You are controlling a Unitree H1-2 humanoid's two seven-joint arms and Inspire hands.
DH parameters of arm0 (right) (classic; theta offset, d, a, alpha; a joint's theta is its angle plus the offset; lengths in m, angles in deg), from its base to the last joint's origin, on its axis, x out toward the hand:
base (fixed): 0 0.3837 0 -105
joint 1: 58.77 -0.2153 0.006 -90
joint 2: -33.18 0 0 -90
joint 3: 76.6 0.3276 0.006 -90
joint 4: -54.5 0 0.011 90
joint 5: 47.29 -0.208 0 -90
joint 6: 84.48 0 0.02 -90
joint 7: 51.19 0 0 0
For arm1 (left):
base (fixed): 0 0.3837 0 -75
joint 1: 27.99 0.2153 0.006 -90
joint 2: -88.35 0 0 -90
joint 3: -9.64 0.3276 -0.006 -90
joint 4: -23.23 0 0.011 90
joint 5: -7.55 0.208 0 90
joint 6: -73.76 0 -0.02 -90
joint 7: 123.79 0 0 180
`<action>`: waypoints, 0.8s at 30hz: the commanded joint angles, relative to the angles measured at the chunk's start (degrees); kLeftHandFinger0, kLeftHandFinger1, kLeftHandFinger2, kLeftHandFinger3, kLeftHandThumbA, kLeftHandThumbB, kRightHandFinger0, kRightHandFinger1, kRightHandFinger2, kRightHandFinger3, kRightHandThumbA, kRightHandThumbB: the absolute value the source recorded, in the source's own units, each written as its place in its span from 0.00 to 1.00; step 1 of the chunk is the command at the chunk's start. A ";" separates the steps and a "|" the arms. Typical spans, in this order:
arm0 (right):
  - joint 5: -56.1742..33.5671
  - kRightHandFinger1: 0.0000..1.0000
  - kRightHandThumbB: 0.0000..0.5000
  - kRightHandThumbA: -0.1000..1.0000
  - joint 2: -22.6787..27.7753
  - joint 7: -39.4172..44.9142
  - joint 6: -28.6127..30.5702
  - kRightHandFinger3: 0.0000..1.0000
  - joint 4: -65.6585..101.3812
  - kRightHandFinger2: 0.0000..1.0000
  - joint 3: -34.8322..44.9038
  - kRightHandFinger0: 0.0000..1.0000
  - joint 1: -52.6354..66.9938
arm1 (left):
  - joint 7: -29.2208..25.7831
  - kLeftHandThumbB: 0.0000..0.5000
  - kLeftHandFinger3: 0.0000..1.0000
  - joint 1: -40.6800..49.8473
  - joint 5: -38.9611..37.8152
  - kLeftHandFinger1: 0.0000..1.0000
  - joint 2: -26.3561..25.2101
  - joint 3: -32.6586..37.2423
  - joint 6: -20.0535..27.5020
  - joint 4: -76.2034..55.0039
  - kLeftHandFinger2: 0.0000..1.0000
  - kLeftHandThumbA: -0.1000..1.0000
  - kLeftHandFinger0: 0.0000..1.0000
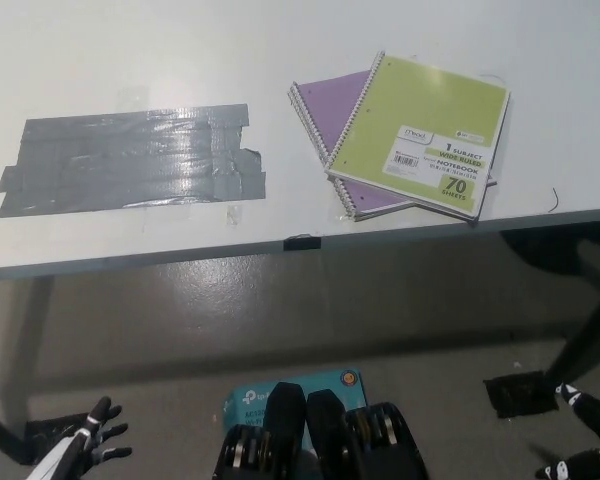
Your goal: The robot uses its right hand to align two notebooks stacked together until they are fully overlapped
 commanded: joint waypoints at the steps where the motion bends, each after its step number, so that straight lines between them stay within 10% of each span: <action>1: 3.93 1.00 0.50 1.00 0.19 -1.58 -1.88 1.00 3.23 1.00 0.88 1.00 -0.35 | 0.62 1.00 1.00 0.24 -0.23 0.83 -1.29 0.20 -0.97 -1.49 1.00 1.00 0.75; 12: 11.17 1.00 0.58 1.00 -1.24 2.25 0.75 1.00 23.87 1.00 -1.73 1.00 -9.52 | 0.69 1.00 1.00 1.11 -0.81 0.79 -1.01 0.57 -0.97 -2.84 0.96 1.00 0.66; 17: 14.85 1.00 0.54 1.00 -5.18 5.23 -5.44 1.00 26.88 1.00 -1.19 1.00 -25.16 | 0.38 1.00 1.00 1.21 0.11 0.83 -1.50 1.12 -0.97 -2.72 0.95 1.00 0.85; 24: 26.48 1.00 0.46 0.90 -9.50 5.31 -5.03 1.00 18.22 1.00 -6.65 1.00 -42.93 | 0.24 1.00 1.00 1.42 0.33 0.83 -1.38 1.11 -0.97 -2.75 0.95 1.00 0.83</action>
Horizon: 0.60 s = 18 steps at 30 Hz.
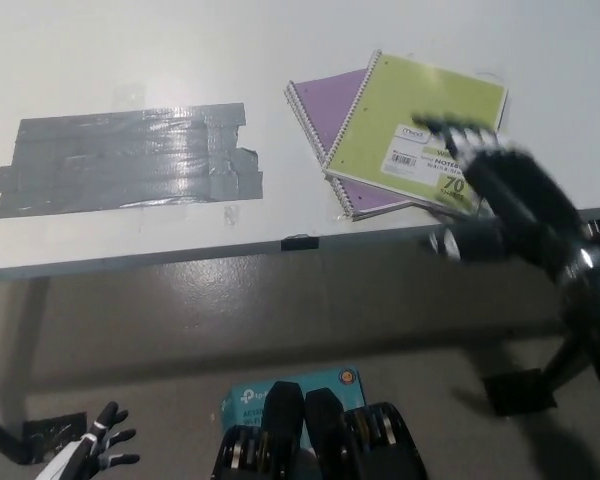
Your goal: The robot uses its right hand to align two notebooks stacked together until they are fully overlapped
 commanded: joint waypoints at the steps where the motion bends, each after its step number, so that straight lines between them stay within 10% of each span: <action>1: 11.24 1.00 0.46 0.90 -2.27 1.14 -1.78 1.00 -3.62 1.00 -2.69 1.00 -11.52 | 0.19 1.00 1.00 1.06 0.08 0.83 -0.96 0.28 -0.81 -1.65 0.95 1.00 0.83; 18: 9.66 1.00 0.37 0.89 -11.40 -6.47 -3.70 1.00 -34.86 1.00 1.40 1.00 -26.11 | 0.31 0.92 1.00 2.16 0.36 0.84 -0.37 1.72 -0.81 -2.27 0.97 1.00 0.80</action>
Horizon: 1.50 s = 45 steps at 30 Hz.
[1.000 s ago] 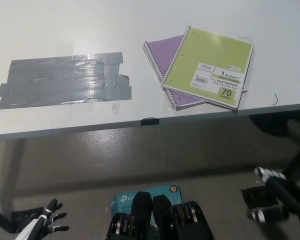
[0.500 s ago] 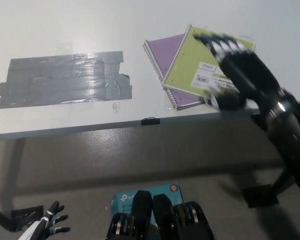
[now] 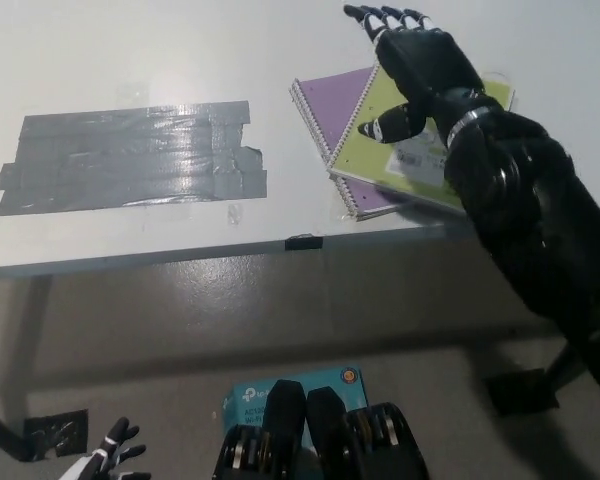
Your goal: The robot uses its right hand to align two notebooks stacked together until they are fully overlapped
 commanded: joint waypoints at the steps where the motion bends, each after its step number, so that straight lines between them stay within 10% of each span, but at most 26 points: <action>1: 0.80 1.00 0.38 0.89 -1.29 -5.93 -1.44 1.00 -4.46 1.00 2.80 1.00 -7.71 | 0.30 0.91 1.00 0.44 0.33 0.85 -0.82 0.13 -0.75 -1.69 0.97 1.00 0.82; 14: -1.87 1.00 0.30 0.85 -9.63 -18.69 -4.09 1.00 -14.56 1.00 9.45 1.00 -2.99 | 0.25 0.92 1.00 -0.39 1.27 0.79 -0.70 1.22 -0.75 -1.58 0.95 1.00 0.71; 45: -3.22 1.00 0.28 0.89 -8.55 -24.65 -3.72 1.00 -21.41 1.00 8.96 1.00 4.00 | -0.31 0.96 1.00 0.76 2.38 0.82 0.45 2.44 -0.75 -2.76 0.95 1.00 0.81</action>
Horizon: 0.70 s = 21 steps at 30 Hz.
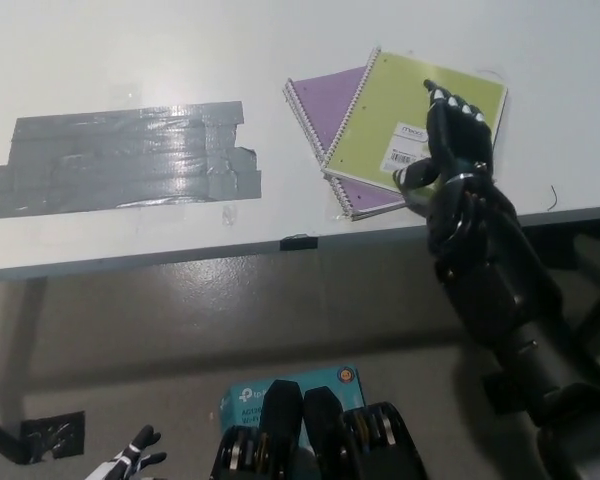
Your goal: The robot uses its right hand to align two notebooks stacked together until they are fully overlapped
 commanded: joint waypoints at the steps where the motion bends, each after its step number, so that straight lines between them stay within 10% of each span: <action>1: -0.47 1.00 0.29 0.88 1.21 -2.68 0.33 1.00 0.06 1.00 -0.41 1.00 -0.79 | -0.33 0.95 1.00 0.75 0.16 0.82 -0.25 -0.69 -0.75 -2.17 0.94 1.00 0.80; 21: 1.11 1.00 0.32 0.86 5.03 1.23 2.61 1.00 -1.21 1.00 -8.67 1.00 3.11 | 0.87 0.94 1.00 0.20 1.50 0.80 -1.24 0.90 -0.75 -2.82 0.92 1.00 0.77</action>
